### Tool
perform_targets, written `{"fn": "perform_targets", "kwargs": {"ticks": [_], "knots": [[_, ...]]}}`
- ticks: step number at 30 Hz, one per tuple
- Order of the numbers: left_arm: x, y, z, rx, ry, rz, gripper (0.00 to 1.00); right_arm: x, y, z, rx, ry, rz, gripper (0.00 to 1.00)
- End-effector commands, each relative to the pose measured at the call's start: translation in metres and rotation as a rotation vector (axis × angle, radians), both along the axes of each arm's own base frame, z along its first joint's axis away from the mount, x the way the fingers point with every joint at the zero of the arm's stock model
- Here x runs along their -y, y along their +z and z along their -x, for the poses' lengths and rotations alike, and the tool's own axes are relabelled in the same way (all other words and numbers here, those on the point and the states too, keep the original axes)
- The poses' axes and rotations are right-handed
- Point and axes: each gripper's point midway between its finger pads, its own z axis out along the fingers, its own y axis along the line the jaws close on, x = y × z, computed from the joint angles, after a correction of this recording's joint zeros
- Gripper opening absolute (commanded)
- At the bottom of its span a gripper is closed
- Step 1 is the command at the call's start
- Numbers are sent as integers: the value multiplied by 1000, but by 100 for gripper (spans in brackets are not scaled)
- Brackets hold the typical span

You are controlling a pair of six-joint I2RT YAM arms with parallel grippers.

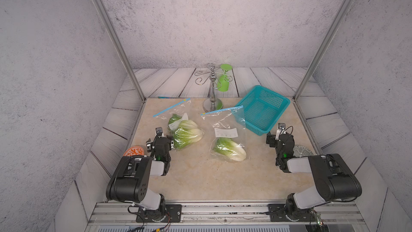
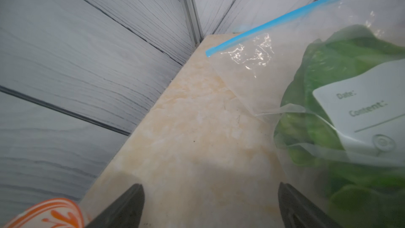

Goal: Put the chinese cabbages into a zipper bag and zip it
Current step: Reset both arms

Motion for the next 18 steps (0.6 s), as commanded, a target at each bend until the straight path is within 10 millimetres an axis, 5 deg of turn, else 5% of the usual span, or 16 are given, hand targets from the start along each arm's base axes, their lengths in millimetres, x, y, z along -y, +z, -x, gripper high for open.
{"fn": "perform_targets", "kwargs": {"ticks": [1, 2, 18], "knots": [[-4, 19, -21, 75, -31, 88, 99, 9, 5, -8, 4, -57, -19, 93], [-3, 19, -23, 52, -48, 106, 99, 17, 7, -9, 9, -114, -22, 100], [8, 16, -27, 3, -87, 68, 99, 27, 4, -9, -10, -147, -50, 99]]}}
